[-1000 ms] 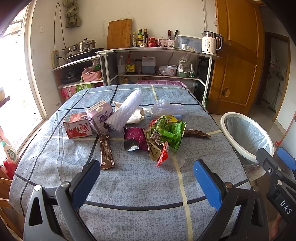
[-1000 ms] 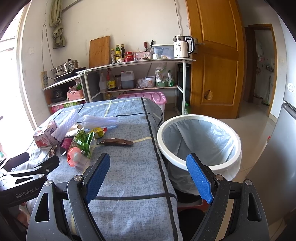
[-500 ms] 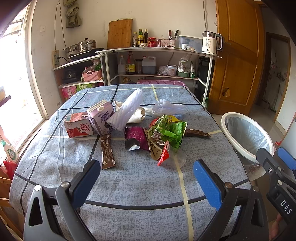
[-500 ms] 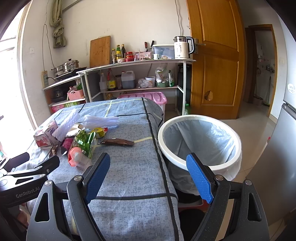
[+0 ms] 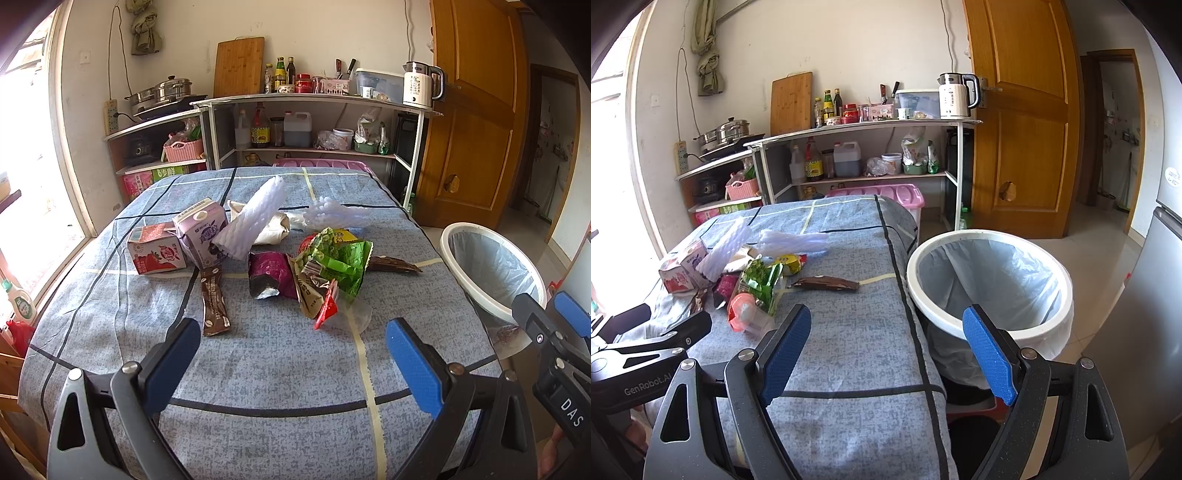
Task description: Collect trash
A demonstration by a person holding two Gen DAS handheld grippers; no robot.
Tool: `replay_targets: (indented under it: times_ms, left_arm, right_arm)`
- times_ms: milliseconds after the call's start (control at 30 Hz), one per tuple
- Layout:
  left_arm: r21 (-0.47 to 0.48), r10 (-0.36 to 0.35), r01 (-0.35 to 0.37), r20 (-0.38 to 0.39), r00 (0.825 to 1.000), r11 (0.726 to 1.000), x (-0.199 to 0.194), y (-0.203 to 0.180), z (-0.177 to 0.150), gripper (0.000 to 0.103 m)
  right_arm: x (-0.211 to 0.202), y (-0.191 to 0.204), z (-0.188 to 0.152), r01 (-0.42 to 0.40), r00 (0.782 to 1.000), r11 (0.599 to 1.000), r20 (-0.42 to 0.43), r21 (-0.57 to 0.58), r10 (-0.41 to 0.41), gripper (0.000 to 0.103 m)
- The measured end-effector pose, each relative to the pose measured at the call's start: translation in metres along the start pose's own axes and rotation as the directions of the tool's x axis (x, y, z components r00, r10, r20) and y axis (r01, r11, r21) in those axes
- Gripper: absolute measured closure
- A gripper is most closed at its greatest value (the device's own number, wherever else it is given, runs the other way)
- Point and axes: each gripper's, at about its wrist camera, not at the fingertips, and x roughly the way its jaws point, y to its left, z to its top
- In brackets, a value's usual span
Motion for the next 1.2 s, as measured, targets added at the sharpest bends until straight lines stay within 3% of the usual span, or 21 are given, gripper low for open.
replay_targets:
  times_ms: [800,1200]
  left_arm:
    - [-0.004,-0.001,0.001,-0.007,1.0,1.0,0.003,0.004,-0.003,0.001]
    - [-0.082,-0.022,0.014,-0.103,0.994,0.997,0.038,0.069,-0.006,0.001]
  right_arm:
    - [0.004,0.002,-0.002,-0.004,1.0,1.0,-0.01,-0.003,0.004,0.018]
    - [0.057,0.027,0.01,-0.103,0.993,0.988,-0.063,-0.117,0.097,0.018]
